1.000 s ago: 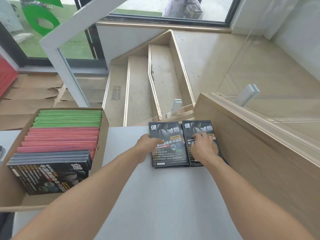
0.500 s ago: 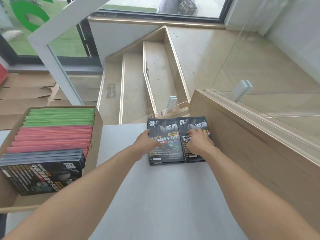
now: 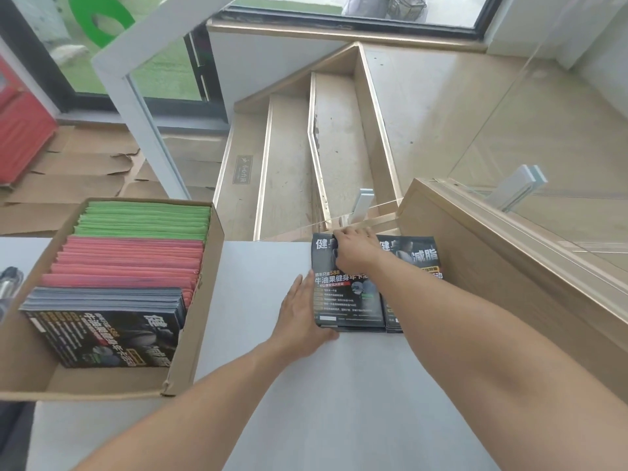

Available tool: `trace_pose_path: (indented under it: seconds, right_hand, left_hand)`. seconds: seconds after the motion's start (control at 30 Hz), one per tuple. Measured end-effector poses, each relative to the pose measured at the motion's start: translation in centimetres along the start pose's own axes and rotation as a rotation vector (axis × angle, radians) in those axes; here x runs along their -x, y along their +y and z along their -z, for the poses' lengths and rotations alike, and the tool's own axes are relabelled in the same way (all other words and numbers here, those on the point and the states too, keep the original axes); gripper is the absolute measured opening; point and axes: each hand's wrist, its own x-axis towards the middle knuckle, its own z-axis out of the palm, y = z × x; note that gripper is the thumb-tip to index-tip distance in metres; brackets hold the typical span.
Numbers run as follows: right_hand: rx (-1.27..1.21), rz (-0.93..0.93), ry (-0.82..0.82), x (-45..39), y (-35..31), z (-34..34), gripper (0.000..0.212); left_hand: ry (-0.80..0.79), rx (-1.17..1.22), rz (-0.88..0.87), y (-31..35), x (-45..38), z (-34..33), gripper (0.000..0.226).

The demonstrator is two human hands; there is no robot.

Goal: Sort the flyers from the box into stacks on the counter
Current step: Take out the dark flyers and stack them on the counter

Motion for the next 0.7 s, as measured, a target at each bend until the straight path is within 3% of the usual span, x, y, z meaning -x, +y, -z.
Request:
trace_pose_path:
  seconds: [0.13, 0.37, 0.53, 0.7]
  right_hand:
    - [0.012, -0.024, 0.007, -0.7, 0.1, -0.1, 0.045]
    - [0.003, -0.043, 0.014, -0.2, -0.3, -0.6, 0.054]
    - [-0.183, -0.009, 0.252, 2.6, -1.0, -1.2, 0.061]
    - [-0.362, 0.102, 0.429, 6.6, -4.2, -3.1, 0.050]
  left_hand:
    - [0.006, -0.010, -0.035, -0.3, 0.2, -0.4, 0.123]
    - [-0.012, -0.025, -0.027, 0.0, 0.3, -0.5, 0.121]
    - [-0.089, 0.035, -0.030, 0.7, 1.3, 1.5, 0.130]
    - [0.216, 0.228, -0.194, 1.4, 6.0, 6.0, 0.072]
